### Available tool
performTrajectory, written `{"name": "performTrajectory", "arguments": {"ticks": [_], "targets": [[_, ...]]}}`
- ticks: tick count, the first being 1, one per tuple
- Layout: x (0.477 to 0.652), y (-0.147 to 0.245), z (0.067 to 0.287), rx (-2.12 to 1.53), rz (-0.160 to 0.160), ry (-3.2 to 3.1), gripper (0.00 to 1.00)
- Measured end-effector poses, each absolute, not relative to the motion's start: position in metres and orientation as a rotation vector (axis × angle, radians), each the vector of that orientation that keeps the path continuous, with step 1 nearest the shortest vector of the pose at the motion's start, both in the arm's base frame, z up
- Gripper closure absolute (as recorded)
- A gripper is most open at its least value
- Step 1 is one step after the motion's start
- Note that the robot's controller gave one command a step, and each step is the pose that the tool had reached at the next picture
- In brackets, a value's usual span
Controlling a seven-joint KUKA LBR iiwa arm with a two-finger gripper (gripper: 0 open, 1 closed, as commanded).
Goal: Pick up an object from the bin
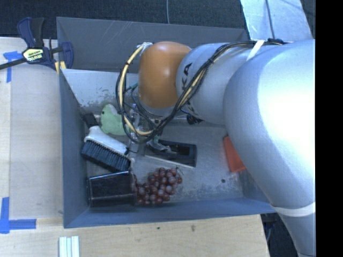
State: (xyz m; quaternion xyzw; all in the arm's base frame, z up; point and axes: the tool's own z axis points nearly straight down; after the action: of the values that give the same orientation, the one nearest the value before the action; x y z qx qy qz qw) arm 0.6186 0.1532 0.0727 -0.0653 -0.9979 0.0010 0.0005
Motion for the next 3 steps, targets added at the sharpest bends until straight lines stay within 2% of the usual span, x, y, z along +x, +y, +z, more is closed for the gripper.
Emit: {"name": "performTrajectory", "arguments": {"ticks": [1, 2, 3], "targets": [[0.611, 0.171, 0.107, -0.239, -0.006, -3.142, 0.00], [0.620, 0.154, 0.076, -0.206, 0.002, -3.138, 0.00], [0.602, 0.180, 0.073, -0.481, -0.007, -3.124, 1.00]]}}
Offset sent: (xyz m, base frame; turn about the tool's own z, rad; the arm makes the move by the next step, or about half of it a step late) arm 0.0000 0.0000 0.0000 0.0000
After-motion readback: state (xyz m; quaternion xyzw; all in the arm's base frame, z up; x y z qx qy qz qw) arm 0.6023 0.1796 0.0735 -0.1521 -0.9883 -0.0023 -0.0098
